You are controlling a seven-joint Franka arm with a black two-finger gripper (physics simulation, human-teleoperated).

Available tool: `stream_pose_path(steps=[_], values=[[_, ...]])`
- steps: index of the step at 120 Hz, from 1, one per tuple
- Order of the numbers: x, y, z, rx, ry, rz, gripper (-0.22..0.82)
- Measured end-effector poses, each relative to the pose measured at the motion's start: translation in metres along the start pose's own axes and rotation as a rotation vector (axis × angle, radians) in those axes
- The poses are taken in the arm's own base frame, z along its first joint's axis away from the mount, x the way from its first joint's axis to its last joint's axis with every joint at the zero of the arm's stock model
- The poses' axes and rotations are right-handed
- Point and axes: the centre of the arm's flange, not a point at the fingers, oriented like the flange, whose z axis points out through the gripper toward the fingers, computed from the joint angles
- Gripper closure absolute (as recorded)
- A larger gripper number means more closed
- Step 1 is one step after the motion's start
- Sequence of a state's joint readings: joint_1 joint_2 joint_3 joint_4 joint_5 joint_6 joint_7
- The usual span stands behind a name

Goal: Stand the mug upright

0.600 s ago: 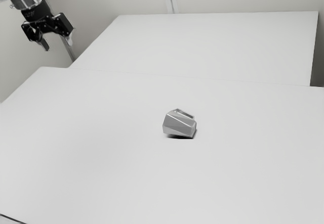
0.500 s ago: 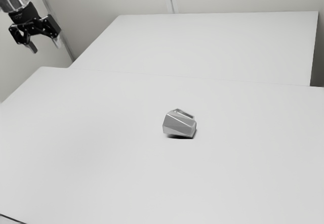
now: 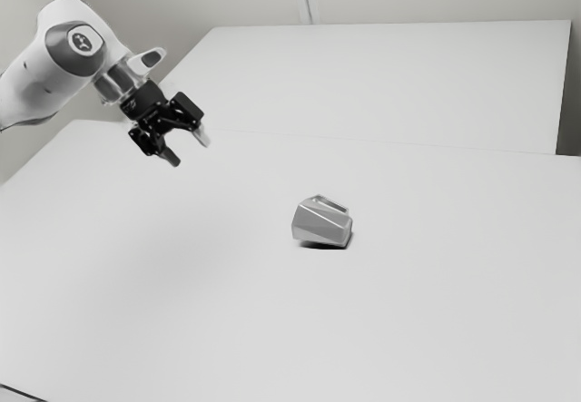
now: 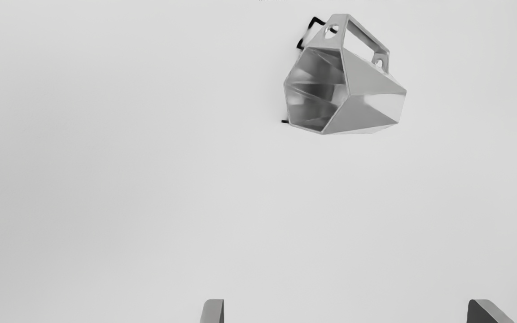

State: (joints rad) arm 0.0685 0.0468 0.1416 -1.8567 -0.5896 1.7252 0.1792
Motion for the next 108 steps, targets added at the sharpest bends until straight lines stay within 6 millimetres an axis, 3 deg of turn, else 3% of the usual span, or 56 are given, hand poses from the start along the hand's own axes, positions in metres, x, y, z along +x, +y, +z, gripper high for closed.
stream_pose_path(steps=[10,19,35,57,74,108], values=[[-0.003,-0.035,0.039,-0.173,0.022,-0.063,0.01],[-0.001,-0.062,0.062,-0.296,0.072,-0.107,0.01],[0.016,-0.081,0.112,-0.443,0.126,-0.117,0.01],[0.019,-0.081,0.16,-0.528,0.164,-0.064,0.01],[0.019,-0.07,0.194,-0.556,0.167,-0.004,0.01],[0.019,-0.055,0.224,-0.601,0.216,0.094,0.01]])
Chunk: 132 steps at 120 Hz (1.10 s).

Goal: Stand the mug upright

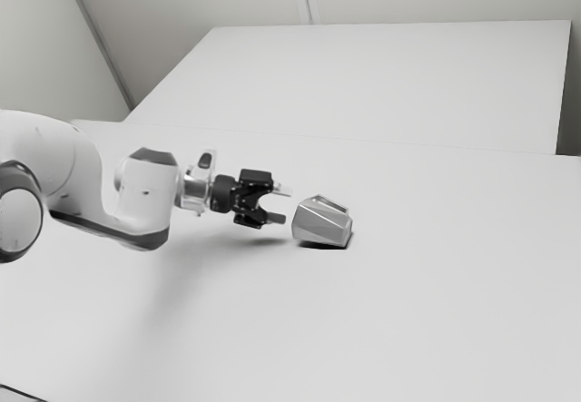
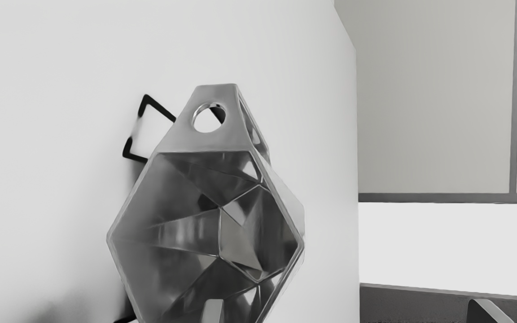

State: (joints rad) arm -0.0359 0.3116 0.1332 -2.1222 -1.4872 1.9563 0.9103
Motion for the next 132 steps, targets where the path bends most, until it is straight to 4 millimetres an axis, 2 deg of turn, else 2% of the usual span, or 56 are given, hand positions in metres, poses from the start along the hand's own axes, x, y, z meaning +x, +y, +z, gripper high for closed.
stream_pose_path(steps=[29,49,71,77,92,101,115,132], values=[[0.002,0.0,0.019,-0.015,0.006,0.072,0.01],[-0.004,0.003,0.037,-0.031,-0.003,0.104,0.01],[-0.007,-0.004,0.048,-0.031,0.001,0.114,0.03],[-0.007,-0.005,0.048,-0.029,0.005,0.118,0.1],[-0.008,-0.006,0.049,-0.03,0.017,0.126,0.42],[-0.008,-0.005,0.049,-0.029,0.02,0.132,0.55],[-0.009,-0.005,0.051,-0.029,0.021,0.141,0.67],[-0.008,-0.004,0.05,-0.028,0.024,0.153,0.73]])
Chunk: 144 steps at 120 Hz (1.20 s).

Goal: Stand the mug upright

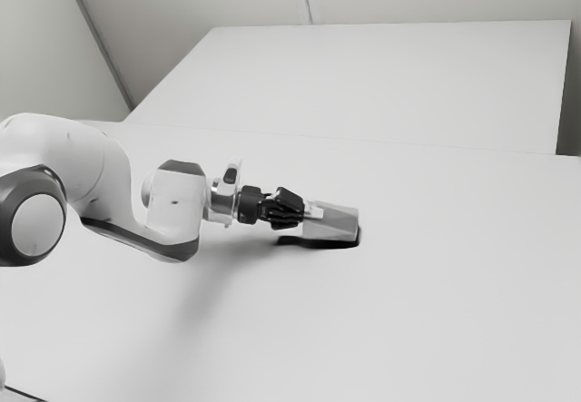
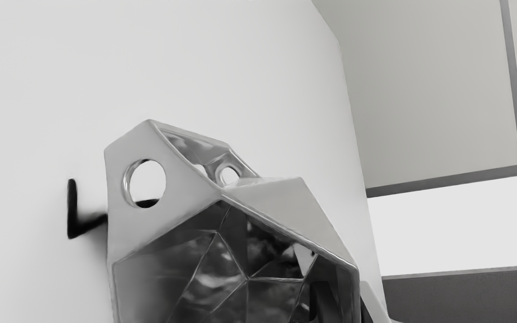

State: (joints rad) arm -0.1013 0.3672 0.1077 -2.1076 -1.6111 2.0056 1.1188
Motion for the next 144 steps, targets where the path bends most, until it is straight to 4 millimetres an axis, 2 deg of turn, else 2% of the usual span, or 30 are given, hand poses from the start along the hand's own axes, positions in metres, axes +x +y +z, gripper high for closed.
stream_pose_path(steps=[20,29,44,54,63,73,84,97,107,112,117,124,133,144], values=[[0.005,0.006,-0.002,0.0,0.007,0.023,0.77],[0.018,0.017,-0.006,0.011,0.013,0.067,0.77],[0.064,0.063,-0.022,0.107,-0.054,0.273,0.78],[0.097,0.104,-0.045,0.28,-0.203,0.488,0.78],[0.104,0.126,-0.062,0.47,-0.362,0.607,0.78],[0.105,0.135,-0.072,0.65,-0.49,0.648,0.78],[0.101,0.136,-0.07,0.79,-0.554,0.633,0.79],[0.085,0.118,-0.065,0.887,-0.561,0.544,0.79],[0.064,0.105,-0.067,0.93,-0.541,0.463,0.79],[0.06,0.112,-0.07,0.95,-0.512,0.444,0.79],[0.059,0.128,-0.076,0.975,-0.479,0.447,0.79],[0.042,0.139,-0.084,1.003,-0.456,0.427,0.79],[0.017,0.132,-0.087,1.028,-0.454,0.368,0.79],[-0.001,0.126,-0.09,1.059,-0.438,0.309,0.79]])
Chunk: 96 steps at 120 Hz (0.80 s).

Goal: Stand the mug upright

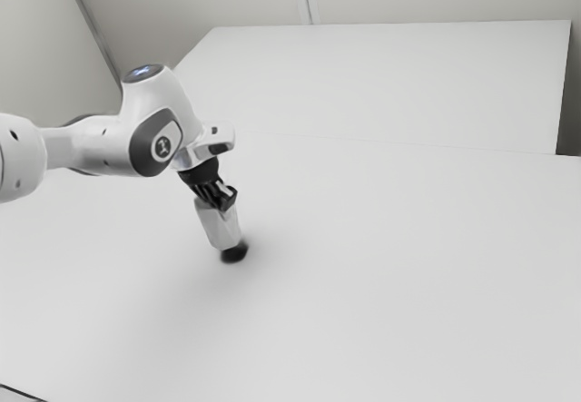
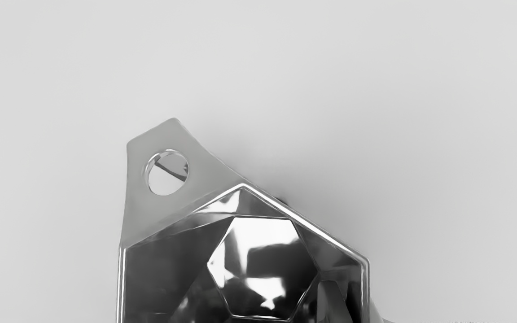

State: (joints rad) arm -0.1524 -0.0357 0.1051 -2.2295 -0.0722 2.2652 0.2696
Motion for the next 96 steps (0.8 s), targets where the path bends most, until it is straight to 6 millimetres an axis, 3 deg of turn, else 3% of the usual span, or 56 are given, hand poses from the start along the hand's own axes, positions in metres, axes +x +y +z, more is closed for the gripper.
stream_pose_path(steps=[11,49,75,96], values=[[-0.01,-0.001,0.008,0.012,-0.003,-0.062,0.78],[-0.018,-0.003,0.024,0.026,0.013,-0.241,0.78],[-0.018,-0.001,0.026,0.022,0.022,-0.323,0.35],[-0.018,-0.002,0.021,0.02,0.036,-0.374,0.16]])
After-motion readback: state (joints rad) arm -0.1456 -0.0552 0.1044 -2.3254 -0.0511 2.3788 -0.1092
